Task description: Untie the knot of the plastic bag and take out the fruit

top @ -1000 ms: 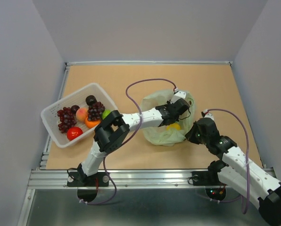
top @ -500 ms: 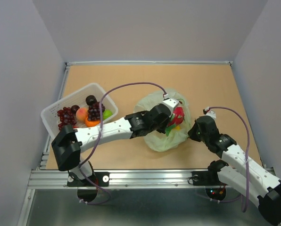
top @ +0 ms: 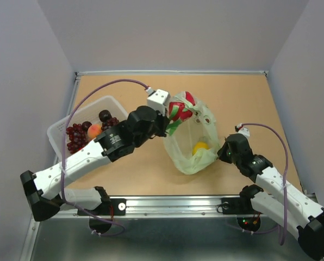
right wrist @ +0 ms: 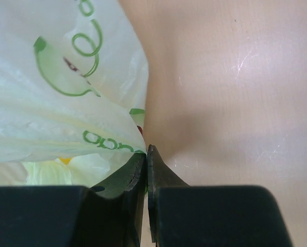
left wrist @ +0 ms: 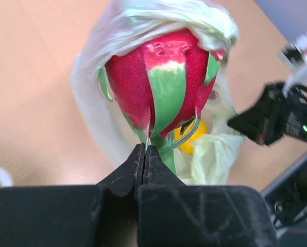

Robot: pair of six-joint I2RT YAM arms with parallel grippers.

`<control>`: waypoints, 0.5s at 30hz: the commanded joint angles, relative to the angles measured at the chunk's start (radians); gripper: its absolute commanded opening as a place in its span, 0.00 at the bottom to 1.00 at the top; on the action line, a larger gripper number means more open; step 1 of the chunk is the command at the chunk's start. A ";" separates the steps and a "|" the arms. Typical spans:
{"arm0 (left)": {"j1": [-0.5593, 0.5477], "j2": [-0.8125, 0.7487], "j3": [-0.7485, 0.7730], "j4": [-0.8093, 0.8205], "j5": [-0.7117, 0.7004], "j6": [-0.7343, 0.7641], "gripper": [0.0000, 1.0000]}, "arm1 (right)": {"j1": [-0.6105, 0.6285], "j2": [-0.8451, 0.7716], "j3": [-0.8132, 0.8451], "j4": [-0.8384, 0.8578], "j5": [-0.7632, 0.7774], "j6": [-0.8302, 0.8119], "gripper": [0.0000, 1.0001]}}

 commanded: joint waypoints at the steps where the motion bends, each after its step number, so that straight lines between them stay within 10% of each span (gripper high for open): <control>1: 0.126 -0.110 0.026 -0.007 -0.188 -0.079 0.00 | -0.004 -0.022 0.032 0.021 0.024 0.005 0.09; 7: 0.410 -0.228 -0.109 -0.142 -0.298 -0.233 0.00 | -0.004 -0.033 0.026 0.023 0.012 0.005 0.09; 15: 0.513 -0.325 -0.183 0.019 0.292 -0.070 0.00 | -0.004 -0.033 0.029 0.021 -0.005 -0.007 0.09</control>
